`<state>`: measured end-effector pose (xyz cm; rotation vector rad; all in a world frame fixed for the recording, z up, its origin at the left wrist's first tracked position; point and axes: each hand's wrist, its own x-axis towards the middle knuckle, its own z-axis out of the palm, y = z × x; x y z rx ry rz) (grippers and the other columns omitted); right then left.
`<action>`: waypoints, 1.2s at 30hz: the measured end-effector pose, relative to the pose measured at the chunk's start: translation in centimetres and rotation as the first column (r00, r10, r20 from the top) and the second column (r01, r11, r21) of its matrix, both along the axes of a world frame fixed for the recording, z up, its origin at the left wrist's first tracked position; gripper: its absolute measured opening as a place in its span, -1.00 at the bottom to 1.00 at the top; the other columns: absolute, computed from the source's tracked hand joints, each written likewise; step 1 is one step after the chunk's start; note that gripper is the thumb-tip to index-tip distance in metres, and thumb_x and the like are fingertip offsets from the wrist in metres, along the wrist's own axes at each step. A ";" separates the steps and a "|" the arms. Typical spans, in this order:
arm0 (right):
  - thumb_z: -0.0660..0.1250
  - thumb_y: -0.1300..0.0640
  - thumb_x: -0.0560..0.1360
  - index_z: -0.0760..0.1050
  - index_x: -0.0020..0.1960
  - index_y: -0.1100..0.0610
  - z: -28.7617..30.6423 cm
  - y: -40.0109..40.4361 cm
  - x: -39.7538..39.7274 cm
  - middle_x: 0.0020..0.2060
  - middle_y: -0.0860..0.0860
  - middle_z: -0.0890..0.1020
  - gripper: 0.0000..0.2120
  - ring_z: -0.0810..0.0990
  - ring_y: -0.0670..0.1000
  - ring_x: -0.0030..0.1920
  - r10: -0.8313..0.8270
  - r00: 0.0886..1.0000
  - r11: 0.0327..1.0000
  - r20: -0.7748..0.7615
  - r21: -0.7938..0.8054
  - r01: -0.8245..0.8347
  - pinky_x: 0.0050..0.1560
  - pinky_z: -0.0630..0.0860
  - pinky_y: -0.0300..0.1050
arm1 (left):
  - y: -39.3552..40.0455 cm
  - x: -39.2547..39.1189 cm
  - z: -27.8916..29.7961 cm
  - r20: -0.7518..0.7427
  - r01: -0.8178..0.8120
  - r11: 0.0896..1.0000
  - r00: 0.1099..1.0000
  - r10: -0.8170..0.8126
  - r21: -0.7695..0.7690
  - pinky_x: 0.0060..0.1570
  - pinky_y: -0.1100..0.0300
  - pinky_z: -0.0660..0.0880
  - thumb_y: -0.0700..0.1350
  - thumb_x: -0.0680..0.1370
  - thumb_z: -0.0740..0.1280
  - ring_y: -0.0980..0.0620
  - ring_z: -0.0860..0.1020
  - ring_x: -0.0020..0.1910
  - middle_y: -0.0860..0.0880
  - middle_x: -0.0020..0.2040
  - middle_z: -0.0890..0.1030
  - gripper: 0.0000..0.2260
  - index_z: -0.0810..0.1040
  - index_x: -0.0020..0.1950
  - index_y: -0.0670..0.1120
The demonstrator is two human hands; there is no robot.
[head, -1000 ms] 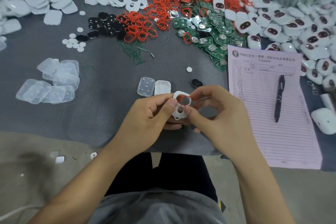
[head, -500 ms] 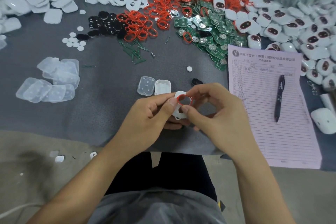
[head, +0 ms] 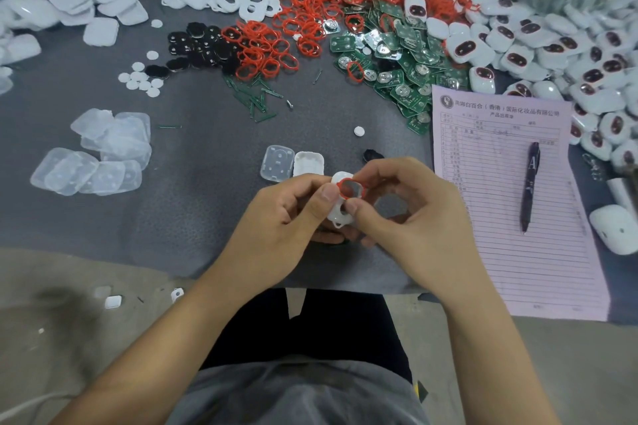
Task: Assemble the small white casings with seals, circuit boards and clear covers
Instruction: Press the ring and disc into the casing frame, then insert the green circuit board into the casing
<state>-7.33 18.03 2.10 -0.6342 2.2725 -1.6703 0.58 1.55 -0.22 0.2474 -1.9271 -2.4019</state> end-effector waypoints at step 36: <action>0.63 0.18 0.40 0.73 -0.04 -0.06 0.7 -0.2 -0.3 -0.10 -0.04 0.68 -0.79 0.70 0.05 -0.06 0.066 0.998 0.997 -0.023 0.049 -0.065 -0.23 0.64 0.01 | -0.8 0.3 -0.3 -0.015 0.031 1.000 0.999 -0.031 -0.001 -0.10 0.19 0.68 -0.05 0.69 0.23 -0.09 0.75 -0.12 -0.12 -0.10 0.74 -0.73 0.67 0.09 -0.15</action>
